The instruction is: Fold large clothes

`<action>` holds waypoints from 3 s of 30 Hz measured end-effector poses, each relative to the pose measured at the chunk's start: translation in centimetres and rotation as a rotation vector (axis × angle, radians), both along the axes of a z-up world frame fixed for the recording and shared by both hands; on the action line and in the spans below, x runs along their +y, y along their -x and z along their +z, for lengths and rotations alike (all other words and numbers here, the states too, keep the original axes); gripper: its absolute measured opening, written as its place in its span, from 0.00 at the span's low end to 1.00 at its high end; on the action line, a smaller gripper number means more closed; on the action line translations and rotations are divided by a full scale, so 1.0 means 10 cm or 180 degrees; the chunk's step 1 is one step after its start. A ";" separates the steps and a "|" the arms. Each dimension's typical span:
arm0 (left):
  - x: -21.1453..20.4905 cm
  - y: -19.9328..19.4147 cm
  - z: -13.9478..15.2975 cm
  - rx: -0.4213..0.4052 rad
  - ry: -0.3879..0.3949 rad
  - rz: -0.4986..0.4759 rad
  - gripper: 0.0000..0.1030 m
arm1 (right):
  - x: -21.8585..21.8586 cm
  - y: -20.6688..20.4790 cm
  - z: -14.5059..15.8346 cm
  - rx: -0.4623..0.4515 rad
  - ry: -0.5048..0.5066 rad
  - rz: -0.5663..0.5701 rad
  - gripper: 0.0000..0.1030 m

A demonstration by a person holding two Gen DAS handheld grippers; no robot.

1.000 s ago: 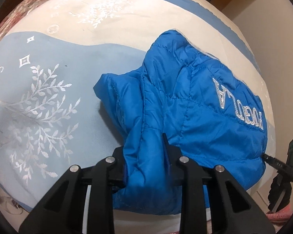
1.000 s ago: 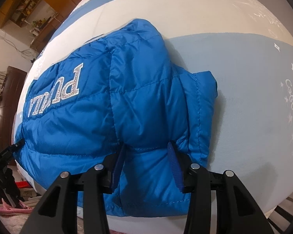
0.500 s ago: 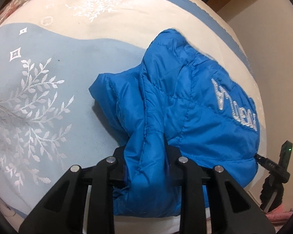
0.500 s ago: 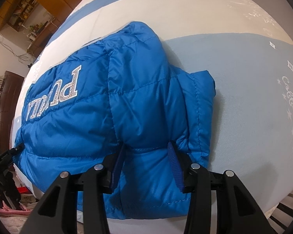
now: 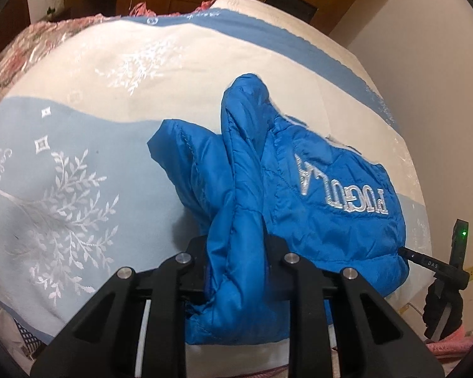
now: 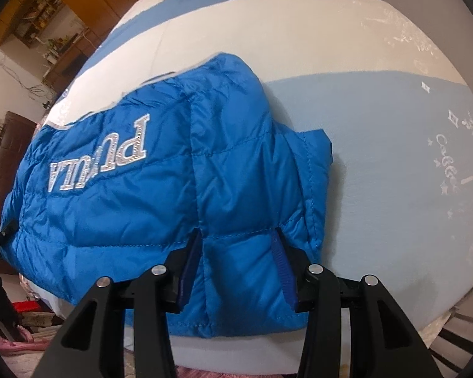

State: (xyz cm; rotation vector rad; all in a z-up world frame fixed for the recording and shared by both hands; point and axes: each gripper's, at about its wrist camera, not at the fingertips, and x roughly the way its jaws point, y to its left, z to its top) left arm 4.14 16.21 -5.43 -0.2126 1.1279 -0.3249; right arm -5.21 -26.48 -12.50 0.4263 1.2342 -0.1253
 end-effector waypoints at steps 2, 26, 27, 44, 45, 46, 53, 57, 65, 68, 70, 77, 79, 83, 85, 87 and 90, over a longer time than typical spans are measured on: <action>-0.03 0.01 0.06 -0.0044 -0.0006 -0.0009 0.20 | 0.00 0.02 0.05 -0.0029 0.0059 0.0047 0.45; -1.12 0.24 0.77 -0.0611 -0.0160 -0.0455 0.20 | -0.26 0.15 0.07 -0.0226 -0.0162 0.0221 0.47; -1.20 0.25 0.78 -0.0625 -0.0172 -0.0499 0.20 | -0.27 0.16 0.07 -0.0237 -0.0181 0.0225 0.47; -2.13 0.30 0.48 -0.0541 -0.0297 -0.1032 0.20 | -0.40 0.29 0.27 -0.0432 -0.0267 0.0403 0.47; -2.18 0.29 0.42 -0.0505 -0.0306 -0.1069 0.21 | -0.41 0.29 0.27 -0.0431 -0.0274 0.0405 0.47; -2.21 0.28 0.38 -0.0477 -0.0309 -0.1096 0.21 | -0.42 0.29 0.26 -0.0432 -0.0279 0.0406 0.47; -2.53 0.28 0.06 -0.0273 -0.0368 -0.1379 0.24 | -0.50 0.28 0.27 -0.0466 -0.0292 0.0409 0.47; -2.64 0.25 -0.20 -0.0097 -0.0369 -0.1499 0.28 | -0.50 0.26 0.26 -0.0445 -0.0293 0.0406 0.47; -2.66 0.23 -0.53 0.0083 -0.0208 -0.1594 0.30 | -0.43 0.21 0.16 -0.0279 -0.0248 0.0350 0.47; -2.56 0.19 -0.47 0.0196 0.0019 -0.1619 0.32 | -0.40 0.17 0.15 -0.0223 -0.0224 0.0342 0.47; -2.47 0.19 -0.37 0.0259 0.0223 -0.1648 0.37 | -0.37 0.14 0.21 -0.0218 -0.0162 0.0349 0.47; -2.01 0.25 0.25 0.0243 0.0893 -0.1721 0.55 | -0.16 -0.07 0.58 -0.0220 0.0071 0.0462 0.52; -1.85 0.26 0.39 0.0172 0.0983 -0.1687 0.56 | -0.05 -0.12 0.68 -0.0259 0.0126 0.0524 0.54; -1.54 0.15 0.50 -0.0087 0.0638 -0.1387 0.57 | 0.22 -0.22 0.92 -0.0415 0.0178 0.0687 0.56; -1.44 0.05 0.43 -0.0179 0.0222 -0.1177 0.57 | 0.30 -0.27 0.98 -0.0472 0.0165 0.0730 0.65; -1.34 -0.05 0.29 -0.0181 -0.0200 -0.0991 0.56 | 0.41 -0.31 1.04 -0.0517 0.0126 0.0735 0.71; -1.23 -0.16 0.13 -0.0115 -0.0375 -0.0891 0.56 | 0.45 -0.41 1.03 -0.0509 -0.0110 0.0700 0.76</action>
